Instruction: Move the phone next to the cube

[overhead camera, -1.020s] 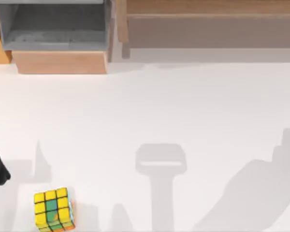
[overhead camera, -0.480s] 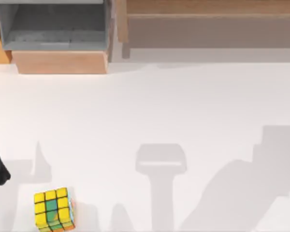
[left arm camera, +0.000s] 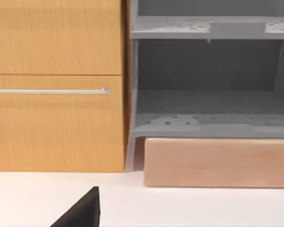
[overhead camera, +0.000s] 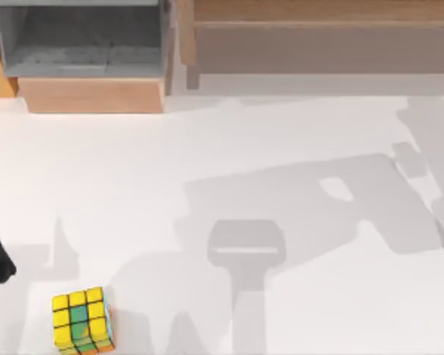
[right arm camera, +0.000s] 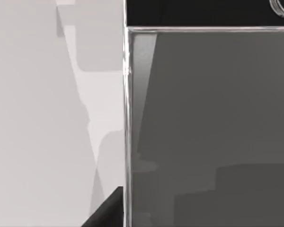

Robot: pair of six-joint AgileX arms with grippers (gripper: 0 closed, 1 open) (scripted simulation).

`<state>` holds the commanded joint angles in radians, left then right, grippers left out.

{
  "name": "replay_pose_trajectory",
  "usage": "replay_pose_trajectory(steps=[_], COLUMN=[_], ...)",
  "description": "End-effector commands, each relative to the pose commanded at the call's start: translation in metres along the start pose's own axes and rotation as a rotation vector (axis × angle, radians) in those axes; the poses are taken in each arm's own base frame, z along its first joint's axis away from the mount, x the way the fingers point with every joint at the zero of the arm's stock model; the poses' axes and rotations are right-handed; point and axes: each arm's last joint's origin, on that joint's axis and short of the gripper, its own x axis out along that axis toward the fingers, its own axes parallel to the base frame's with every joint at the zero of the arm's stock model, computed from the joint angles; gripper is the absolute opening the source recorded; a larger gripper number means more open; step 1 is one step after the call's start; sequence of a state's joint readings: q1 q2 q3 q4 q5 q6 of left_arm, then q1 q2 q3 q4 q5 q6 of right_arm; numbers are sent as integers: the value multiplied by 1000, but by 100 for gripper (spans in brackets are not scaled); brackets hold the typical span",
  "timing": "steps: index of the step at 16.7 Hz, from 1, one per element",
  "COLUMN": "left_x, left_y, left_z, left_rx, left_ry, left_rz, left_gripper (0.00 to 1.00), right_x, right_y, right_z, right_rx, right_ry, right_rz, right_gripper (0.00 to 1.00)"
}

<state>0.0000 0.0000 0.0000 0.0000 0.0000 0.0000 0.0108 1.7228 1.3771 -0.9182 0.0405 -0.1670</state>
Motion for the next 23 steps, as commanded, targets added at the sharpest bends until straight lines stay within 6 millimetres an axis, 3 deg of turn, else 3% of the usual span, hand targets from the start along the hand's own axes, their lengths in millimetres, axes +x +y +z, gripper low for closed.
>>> replay_pose_trajectory(steps=[6, 10, 14, 19, 23], left_x=[0, 0, 0, 0, 0], left_y=[0, 0, 0, 0, 0], left_z=[0, 0, 0, 0, 0], left_rx=[0, 0, 0, 0, 0], left_ry=[0, 0, 0, 0, 0], left_rz=[0, 0, 0, 0, 0], left_gripper=[100, 100, 100, 100, 100], right_x=[-41, -54, -54, -38, -21], right_y=[116, 195, 264, 328, 357], right_z=[20, 9, -15, -52, -76], right_rx=[125, 186, 216, 214, 199], right_ry=[-59, -10, 76, 195, 265], right_rz=[93, 156, 180, 142, 90], right_gripper=[0, 0, 0, 0, 0])
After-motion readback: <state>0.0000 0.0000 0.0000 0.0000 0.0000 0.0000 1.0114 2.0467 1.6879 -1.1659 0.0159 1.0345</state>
